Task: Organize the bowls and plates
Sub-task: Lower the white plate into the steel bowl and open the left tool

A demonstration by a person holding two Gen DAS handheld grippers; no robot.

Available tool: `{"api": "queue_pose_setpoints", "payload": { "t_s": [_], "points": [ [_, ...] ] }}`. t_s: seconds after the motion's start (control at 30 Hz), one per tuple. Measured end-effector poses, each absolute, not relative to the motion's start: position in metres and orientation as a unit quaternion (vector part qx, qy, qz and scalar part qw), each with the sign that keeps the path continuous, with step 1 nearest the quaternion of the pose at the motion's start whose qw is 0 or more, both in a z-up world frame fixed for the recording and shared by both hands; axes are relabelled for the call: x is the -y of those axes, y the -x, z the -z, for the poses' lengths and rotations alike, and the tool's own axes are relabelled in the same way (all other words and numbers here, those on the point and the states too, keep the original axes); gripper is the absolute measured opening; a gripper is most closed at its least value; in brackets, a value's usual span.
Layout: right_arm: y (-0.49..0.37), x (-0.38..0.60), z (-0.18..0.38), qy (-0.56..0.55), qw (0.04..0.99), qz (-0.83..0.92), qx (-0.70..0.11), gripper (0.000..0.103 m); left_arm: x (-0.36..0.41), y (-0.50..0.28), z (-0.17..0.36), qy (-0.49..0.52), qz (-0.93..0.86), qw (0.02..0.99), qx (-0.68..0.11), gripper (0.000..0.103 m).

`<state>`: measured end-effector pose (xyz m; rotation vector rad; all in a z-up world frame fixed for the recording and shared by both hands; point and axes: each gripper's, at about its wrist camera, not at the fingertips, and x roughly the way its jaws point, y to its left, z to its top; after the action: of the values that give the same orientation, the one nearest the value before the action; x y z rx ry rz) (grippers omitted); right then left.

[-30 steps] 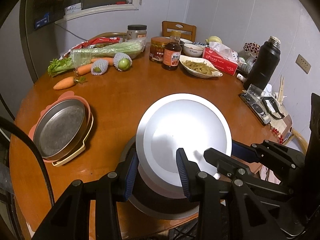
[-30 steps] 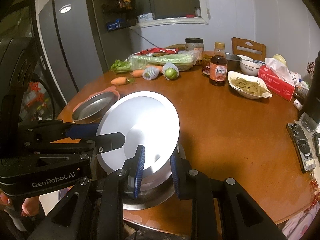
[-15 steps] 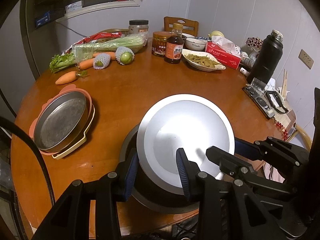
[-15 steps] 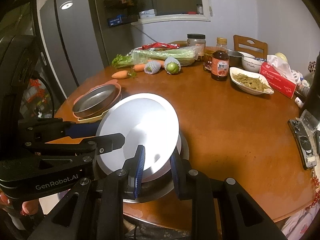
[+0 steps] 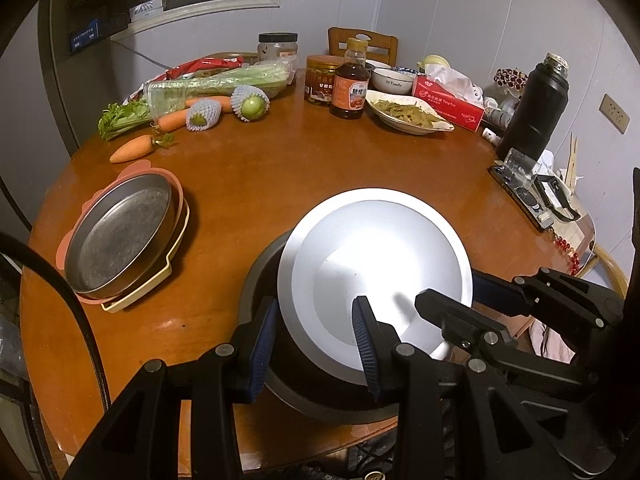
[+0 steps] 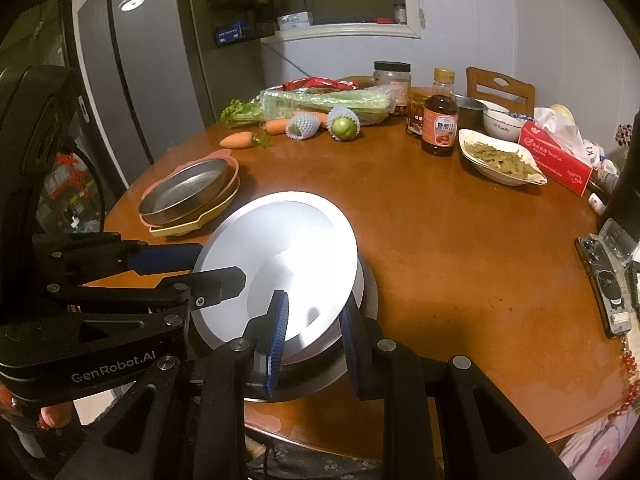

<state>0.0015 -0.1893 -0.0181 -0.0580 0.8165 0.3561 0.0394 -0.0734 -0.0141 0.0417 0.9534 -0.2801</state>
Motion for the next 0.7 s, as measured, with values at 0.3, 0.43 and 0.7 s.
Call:
{"api": "queue_pose_setpoints", "payload": {
  "t_s": [0.3, 0.43, 0.7],
  "points": [
    [-0.0008, 0.186, 0.0198, 0.039, 0.901, -0.165, -0.399, 0.032, 0.0704, -0.0385, 0.0176, -0.018, 0.132, 0.877, -0.462, 0.038],
    [-0.0018, 0.1866, 0.0206, 0.038, 0.901, -0.161, -0.401, 0.034, 0.0691, -0.0382, 0.018, -0.016, 0.132, 0.877, -0.463, 0.038],
    [-0.0016, 0.1868, 0.0205, 0.036, 0.901, -0.163, -0.4, 0.036, 0.067, -0.0376, 0.0146, -0.016, 0.134, 0.879, -0.458, 0.039]
  ]
}}
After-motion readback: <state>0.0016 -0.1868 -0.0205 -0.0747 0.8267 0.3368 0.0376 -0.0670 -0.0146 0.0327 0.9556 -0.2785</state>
